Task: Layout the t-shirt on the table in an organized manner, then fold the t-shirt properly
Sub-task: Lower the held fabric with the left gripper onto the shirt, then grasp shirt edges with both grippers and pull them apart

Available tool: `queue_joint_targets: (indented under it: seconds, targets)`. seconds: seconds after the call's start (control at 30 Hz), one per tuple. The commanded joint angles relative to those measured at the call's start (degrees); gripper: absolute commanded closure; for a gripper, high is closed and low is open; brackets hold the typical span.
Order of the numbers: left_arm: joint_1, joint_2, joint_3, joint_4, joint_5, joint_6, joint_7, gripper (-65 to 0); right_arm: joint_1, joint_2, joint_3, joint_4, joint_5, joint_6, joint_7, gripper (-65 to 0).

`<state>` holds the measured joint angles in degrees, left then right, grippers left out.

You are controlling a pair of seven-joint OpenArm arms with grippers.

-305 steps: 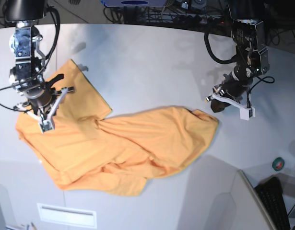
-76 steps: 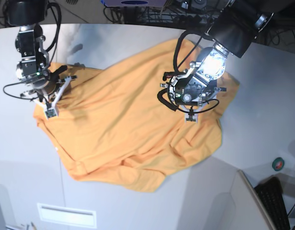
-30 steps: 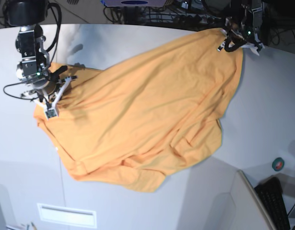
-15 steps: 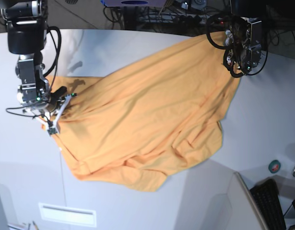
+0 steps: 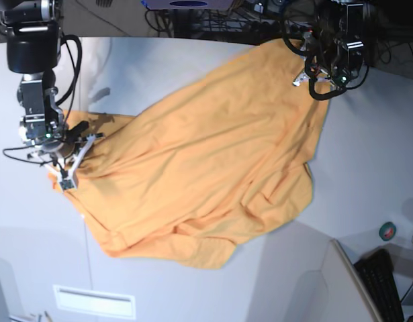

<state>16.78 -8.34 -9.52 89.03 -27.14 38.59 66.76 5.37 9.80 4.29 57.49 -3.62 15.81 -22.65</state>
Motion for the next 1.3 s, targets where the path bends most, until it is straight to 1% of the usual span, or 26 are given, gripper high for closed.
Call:
queue_joint_targets:
  seconds: [0.0, 0.33, 0.47, 0.57, 0.67, 0.8, 0.93, 1.1, 1.13, 1.27]
  targets:
    - [-3.63, 0.38, 0.60, 4.81, -7.28, -7.69, -9.22, 0.0, -1.72, 0.35, 0.06, -0.22, -1.97, -0.56, -4.82, 0.0]
    - [13.42, 0.38, 0.60, 19.93, -7.37, -7.86, -9.22, 0.0, -3.56, 0.44, 0.06, 4.00, -1.97, -0.56, -4.82, 0.0]
    - [15.71, -0.50, 0.51, 23.36, -7.46, -7.86, -9.22, 0.0, -3.30, 0.35, 0.06, 4.35, -1.97, -0.56, -4.82, 0.0]
    - [14.39, -0.76, 0.42, 23.71, -7.46, -7.86, -9.22, 0.0, -2.60, 0.26, -0.29, 4.53, -1.97, -0.56, -4.82, 0.0]
    - [14.74, -0.76, 0.51, 24.24, -7.55, -7.86, -9.22, 0.0, -3.56, 0.35, 0.06, 4.09, -1.97, -0.56, -4.82, 0.0]
    - [12.46, -0.76, 0.42, 24.50, -7.55, -7.86, -9.22, 0.0, -4.18, 0.35, 0.06, 4.79, -1.97, -0.56, -4.82, 0.0]
    - [8.24, -0.76, 0.33, 24.33, -7.28, -7.86, -9.22, 0.0, -4.79, 0.44, 0.06, 4.79, -1.97, -0.56, -4.82, 0.0]
    - [-0.03, -0.85, -3.71, 20.20, -7.02, -7.86, -9.14, 0.0, -4.97, 0.44, 0.14, 4.62, -1.97, -0.56, -4.82, 0.0]
    - [-1.87, -1.11, -4.59, 18.88, -7.02, -7.86, -9.14, 0.0, -5.06, 0.44, 0.14, 4.62, -1.97, -0.65, -4.82, 0.0]
    - [-11.46, -4.63, -5.03, 10.88, -7.02, -7.86, -9.14, 0.0, -5.50, 0.53, 0.14, 5.05, -1.97, -0.65, -4.82, 0.0]
